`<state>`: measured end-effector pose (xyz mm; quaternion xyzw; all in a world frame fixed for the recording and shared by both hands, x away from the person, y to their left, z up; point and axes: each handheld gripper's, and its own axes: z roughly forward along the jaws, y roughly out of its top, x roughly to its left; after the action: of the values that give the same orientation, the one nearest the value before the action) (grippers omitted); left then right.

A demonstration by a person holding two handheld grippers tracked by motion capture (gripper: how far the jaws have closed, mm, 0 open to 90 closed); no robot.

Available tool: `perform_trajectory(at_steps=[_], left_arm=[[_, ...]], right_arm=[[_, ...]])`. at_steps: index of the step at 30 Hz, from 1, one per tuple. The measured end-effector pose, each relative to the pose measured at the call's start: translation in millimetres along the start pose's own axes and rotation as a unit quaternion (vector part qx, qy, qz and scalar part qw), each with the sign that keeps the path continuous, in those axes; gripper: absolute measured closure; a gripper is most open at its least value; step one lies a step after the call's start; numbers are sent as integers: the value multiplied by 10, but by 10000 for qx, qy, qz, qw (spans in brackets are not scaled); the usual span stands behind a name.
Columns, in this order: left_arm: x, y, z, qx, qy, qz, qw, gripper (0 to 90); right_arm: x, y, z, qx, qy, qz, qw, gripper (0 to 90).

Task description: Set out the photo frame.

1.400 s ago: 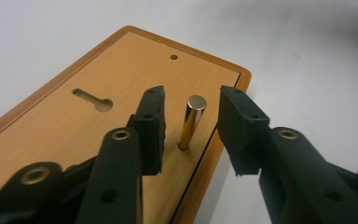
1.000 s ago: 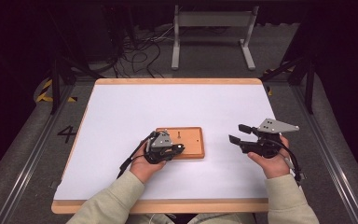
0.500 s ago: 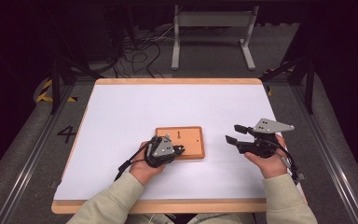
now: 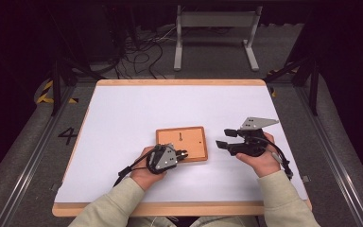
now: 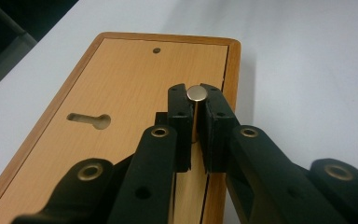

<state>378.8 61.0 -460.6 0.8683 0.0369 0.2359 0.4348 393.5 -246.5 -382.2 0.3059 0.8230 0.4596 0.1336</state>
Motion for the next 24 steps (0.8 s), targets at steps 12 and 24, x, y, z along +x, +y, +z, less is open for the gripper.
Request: perform_trajectory(at_steps=[12,24], left_arm=[[-47,7,-13,22,102,324,9994,841],[-82,15,-19,57,132,485,9987,841]], right_arm=[[-80,205,384,664,282,129,9973,283],[-206,251,786,1181,447,449,9910,224]])
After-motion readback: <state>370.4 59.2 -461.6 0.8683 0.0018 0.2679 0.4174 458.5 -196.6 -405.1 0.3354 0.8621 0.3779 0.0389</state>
